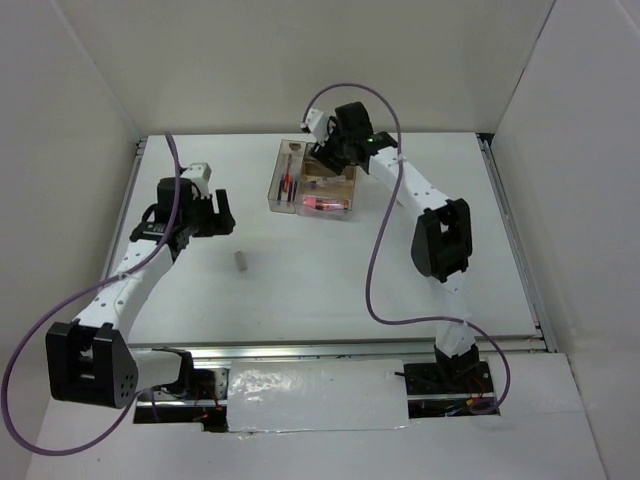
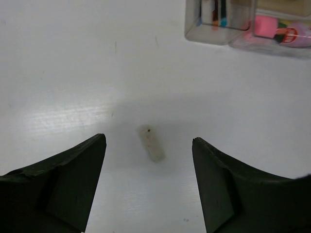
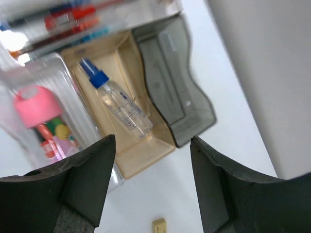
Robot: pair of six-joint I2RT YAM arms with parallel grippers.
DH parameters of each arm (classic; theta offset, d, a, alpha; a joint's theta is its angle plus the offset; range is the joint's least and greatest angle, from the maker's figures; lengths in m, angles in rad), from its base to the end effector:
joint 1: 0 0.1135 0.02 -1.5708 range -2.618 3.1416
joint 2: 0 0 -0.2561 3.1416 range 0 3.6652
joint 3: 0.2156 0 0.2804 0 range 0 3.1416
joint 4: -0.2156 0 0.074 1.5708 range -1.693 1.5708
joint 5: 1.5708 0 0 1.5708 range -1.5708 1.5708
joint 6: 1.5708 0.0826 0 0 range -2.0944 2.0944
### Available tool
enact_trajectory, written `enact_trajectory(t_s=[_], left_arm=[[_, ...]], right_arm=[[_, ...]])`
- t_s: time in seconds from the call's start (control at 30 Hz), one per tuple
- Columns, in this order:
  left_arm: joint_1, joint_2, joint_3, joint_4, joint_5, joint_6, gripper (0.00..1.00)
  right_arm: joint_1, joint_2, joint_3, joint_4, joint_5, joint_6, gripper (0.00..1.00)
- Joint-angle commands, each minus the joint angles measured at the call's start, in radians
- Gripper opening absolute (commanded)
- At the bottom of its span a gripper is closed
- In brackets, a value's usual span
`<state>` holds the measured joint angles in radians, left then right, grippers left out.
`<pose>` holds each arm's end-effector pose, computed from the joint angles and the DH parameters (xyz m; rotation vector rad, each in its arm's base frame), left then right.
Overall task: Sort the stationery into containers
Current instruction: Place the stationery in the storage box, then pick up the stationery from the center of the board.
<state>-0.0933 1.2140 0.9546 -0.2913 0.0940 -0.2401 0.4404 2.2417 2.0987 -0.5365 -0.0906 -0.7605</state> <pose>0.3416 -0.0398 0.2594 -0.1004 2.1308 -0.2968 0.5219 0.2542 0.2362 -1.3100 1.8268 -0.0705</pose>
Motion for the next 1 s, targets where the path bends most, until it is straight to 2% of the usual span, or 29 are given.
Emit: enact_trajectory(t_s=[0.0,0.13,0.27,0.33,0.53,0.7,0.97], left_arm=[[-0.019,0.05,-0.039,-0.068,-0.129,-0.129,0.83],[-0.068,0.102,-0.037,-0.108,-0.24,-0.214,0.81],[-0.112,0.168,-0.039,-0.112,-0.254,-0.261,0.78],[-0.126,0.222,-0.021,-0.118,-0.255,-0.271,0.77],[-0.148,0.334,0.012,-0.124,-0.249,-0.32,0.72],[-0.157,0.406,0.041,-0.126,-0.221,-0.317,0.66],[-0.178,0.461,0.055,-0.114,-0.246,-0.321,0.63]], right_arm=[[-0.02,-0.206,-0.032,0.084,-0.05,0.228,0.7],[-0.078,-0.328,-0.13,0.046,-0.113,0.374,0.7],[-0.146,-0.425,-0.255,0.018,-0.176,0.457,0.68],[-0.175,-0.485,-0.355,0.035,-0.195,0.472,0.67],[-0.244,-0.58,-0.521,0.069,-0.23,0.481,0.65],[-0.282,-0.593,-0.555,0.076,-0.264,0.509,0.64],[-0.305,-0.602,-0.585,0.078,-0.297,0.51,0.63]])
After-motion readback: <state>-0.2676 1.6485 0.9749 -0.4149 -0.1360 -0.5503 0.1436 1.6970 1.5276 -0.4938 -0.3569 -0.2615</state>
